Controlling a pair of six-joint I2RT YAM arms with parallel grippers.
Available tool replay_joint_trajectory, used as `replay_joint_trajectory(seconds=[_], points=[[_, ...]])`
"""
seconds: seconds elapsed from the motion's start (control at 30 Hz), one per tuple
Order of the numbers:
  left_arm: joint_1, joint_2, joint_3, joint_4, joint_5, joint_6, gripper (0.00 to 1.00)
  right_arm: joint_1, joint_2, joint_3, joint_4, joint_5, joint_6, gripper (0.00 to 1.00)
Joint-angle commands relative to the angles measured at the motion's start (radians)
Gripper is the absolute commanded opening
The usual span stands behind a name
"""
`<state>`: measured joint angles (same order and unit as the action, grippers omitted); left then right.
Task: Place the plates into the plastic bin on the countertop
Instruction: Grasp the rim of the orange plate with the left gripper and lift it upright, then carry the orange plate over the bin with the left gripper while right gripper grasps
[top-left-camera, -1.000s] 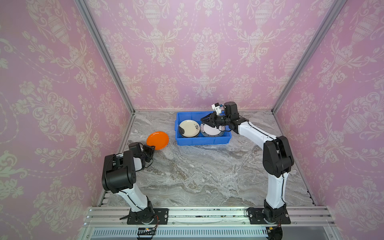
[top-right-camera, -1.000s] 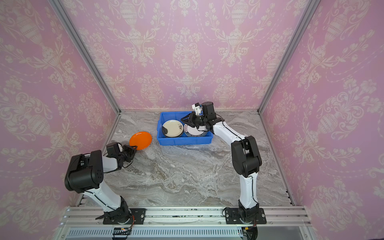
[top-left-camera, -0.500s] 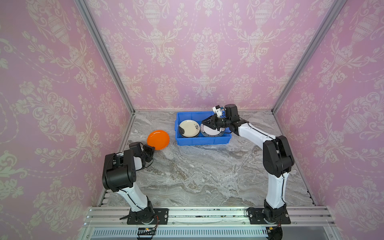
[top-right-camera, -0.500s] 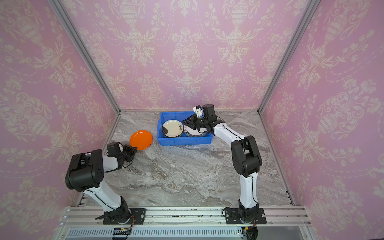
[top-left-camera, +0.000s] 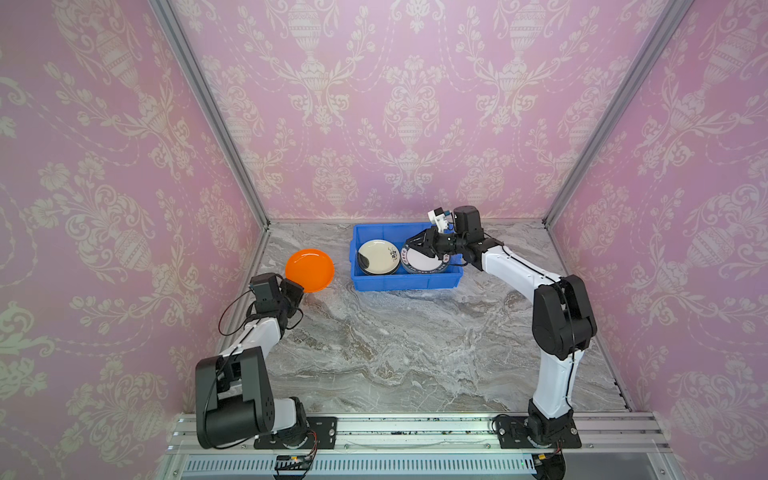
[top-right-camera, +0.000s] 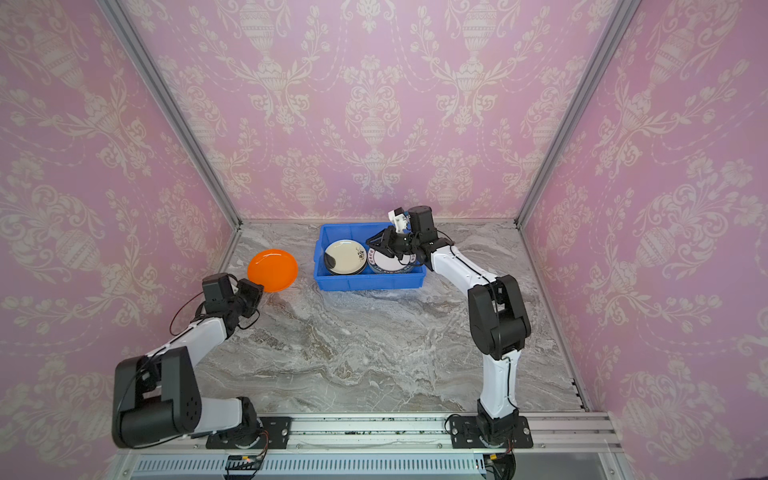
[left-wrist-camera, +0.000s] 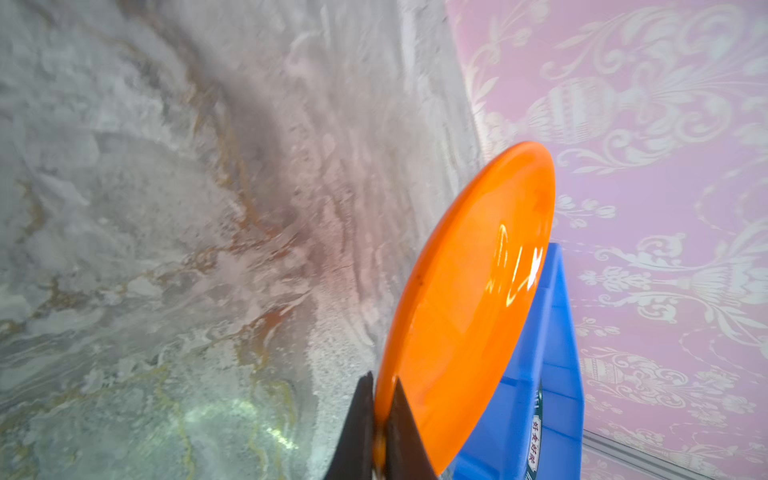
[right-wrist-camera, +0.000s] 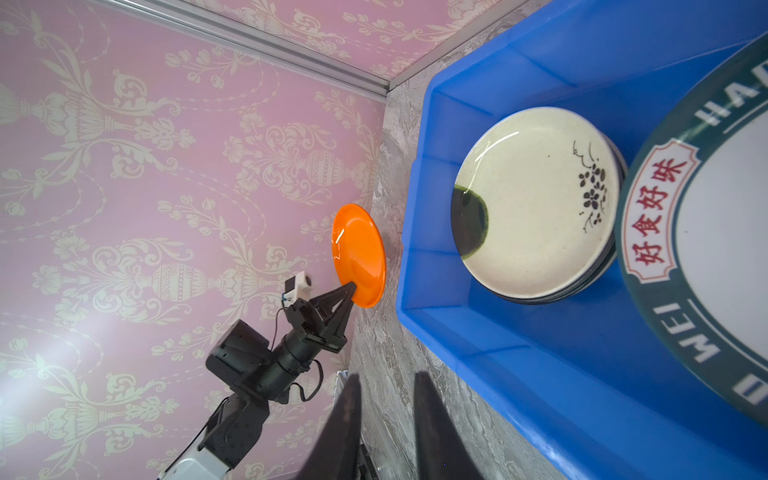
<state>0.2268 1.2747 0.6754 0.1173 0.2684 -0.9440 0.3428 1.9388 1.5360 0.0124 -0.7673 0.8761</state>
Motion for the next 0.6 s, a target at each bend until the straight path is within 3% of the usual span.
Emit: replay_joint_trajectory(seconds=[0.0, 0.27, 0.57], points=[[-0.061, -0.102, 0.159, -0.212, -0.121, 0.183, 0.0, 0.002, -0.057, 0.014, -0.052, -0.002, -0.076, 0.27], [-0.152, -0.033, 0.377, -0.242, 0.095, 0.178, 0.0, 0.021, -0.107, 0.046, -0.101, -0.013, -0.153, 0.42], [-0.321, 0.126, 0.468, -0.149, 0.25, 0.094, 0.0, 0.027, -0.176, 0.028, -0.177, 0.052, -0.23, 0.47]])
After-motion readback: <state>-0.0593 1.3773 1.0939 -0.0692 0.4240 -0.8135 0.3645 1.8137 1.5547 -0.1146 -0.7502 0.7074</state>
